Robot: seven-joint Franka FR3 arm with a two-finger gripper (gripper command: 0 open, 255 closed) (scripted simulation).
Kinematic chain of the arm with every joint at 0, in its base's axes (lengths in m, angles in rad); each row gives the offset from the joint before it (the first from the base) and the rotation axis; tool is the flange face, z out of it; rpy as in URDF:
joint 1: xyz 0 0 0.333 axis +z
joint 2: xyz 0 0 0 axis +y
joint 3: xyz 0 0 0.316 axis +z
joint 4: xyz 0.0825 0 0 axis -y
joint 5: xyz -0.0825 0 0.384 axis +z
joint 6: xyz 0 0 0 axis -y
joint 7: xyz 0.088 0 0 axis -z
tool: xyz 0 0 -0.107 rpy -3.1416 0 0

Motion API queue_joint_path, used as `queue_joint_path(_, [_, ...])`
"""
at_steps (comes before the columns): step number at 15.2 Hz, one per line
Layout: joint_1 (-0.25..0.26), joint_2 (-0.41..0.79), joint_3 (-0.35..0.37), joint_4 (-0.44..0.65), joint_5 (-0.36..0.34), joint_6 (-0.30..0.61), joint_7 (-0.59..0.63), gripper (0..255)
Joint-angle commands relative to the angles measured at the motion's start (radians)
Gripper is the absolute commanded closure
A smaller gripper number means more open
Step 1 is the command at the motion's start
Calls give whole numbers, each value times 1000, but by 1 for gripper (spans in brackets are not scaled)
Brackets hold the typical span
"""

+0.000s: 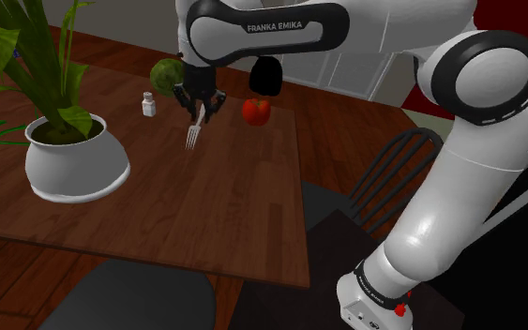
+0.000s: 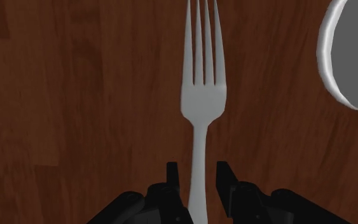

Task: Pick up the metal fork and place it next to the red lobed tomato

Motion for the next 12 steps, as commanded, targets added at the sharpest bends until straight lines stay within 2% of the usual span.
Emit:
queue_joint_path(1, [-41, -50, -13, -63, 30, 30, -54, 255])
queue_joint_path(12, [-199, -227, -133, -265, 140, 118, -353, 255])
